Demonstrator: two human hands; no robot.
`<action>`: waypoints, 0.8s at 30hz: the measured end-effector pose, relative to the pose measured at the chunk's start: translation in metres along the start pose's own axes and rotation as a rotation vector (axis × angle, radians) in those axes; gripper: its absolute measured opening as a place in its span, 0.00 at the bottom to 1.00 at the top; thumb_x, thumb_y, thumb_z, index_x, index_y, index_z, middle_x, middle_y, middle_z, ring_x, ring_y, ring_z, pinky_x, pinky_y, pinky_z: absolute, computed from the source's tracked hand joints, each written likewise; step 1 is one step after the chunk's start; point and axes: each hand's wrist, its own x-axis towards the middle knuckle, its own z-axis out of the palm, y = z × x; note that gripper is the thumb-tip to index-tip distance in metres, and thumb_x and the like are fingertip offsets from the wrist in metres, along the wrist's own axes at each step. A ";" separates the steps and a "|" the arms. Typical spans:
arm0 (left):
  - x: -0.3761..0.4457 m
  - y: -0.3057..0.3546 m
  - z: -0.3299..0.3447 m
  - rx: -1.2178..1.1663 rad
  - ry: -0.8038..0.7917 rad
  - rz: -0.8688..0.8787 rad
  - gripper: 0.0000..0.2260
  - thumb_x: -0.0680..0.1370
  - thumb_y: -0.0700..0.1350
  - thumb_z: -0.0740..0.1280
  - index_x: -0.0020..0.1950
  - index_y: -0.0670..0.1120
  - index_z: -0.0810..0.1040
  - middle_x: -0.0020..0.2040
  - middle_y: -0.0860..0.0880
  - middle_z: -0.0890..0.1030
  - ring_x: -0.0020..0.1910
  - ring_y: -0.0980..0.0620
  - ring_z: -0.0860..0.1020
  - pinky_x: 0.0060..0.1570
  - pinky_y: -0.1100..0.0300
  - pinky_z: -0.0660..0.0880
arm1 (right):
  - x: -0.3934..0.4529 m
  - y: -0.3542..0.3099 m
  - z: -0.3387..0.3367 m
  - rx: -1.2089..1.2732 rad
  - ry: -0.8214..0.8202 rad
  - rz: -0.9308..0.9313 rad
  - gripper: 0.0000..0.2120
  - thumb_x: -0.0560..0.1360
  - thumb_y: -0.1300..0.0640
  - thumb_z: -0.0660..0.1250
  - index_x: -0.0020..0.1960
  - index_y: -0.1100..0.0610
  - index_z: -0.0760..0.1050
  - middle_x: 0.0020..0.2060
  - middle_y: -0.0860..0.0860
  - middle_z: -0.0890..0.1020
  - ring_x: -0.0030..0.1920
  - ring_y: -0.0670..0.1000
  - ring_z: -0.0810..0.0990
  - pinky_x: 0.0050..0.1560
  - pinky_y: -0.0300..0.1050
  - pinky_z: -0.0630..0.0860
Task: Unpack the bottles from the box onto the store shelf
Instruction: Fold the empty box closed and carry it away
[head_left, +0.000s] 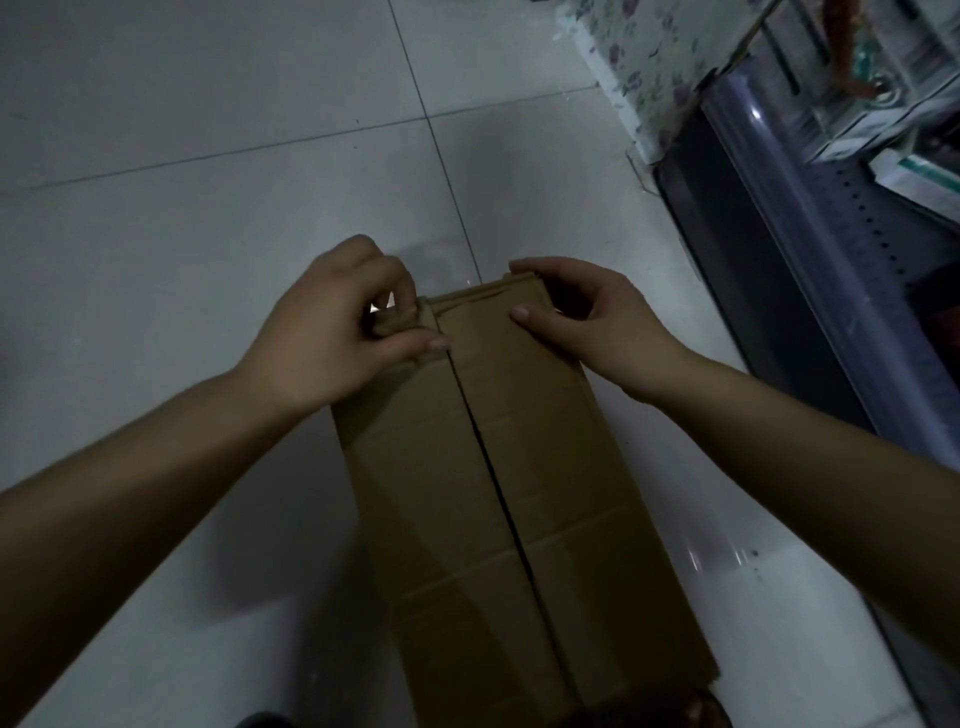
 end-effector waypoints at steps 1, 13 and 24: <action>0.001 0.000 0.001 -0.041 0.008 -0.028 0.18 0.67 0.65 0.66 0.46 0.53 0.72 0.44 0.53 0.71 0.39 0.59 0.70 0.39 0.68 0.65 | 0.003 -0.002 -0.001 -0.035 -0.008 -0.004 0.21 0.74 0.55 0.70 0.67 0.53 0.73 0.57 0.47 0.81 0.56 0.42 0.80 0.60 0.39 0.77; -0.015 0.018 0.020 -0.030 -0.001 -0.322 0.23 0.73 0.69 0.61 0.66 0.68 0.66 0.57 0.62 0.78 0.54 0.55 0.76 0.48 0.53 0.77 | 0.013 -0.013 0.009 -0.301 0.060 -0.042 0.23 0.74 0.49 0.69 0.68 0.52 0.72 0.61 0.48 0.79 0.53 0.41 0.75 0.49 0.27 0.69; -0.041 0.001 0.002 0.091 0.227 -0.476 0.19 0.76 0.65 0.61 0.65 0.63 0.70 0.55 0.55 0.80 0.56 0.48 0.78 0.45 0.52 0.75 | -0.008 -0.013 -0.014 -0.566 -0.012 -0.016 0.34 0.68 0.40 0.72 0.70 0.49 0.68 0.66 0.45 0.74 0.60 0.40 0.70 0.63 0.38 0.67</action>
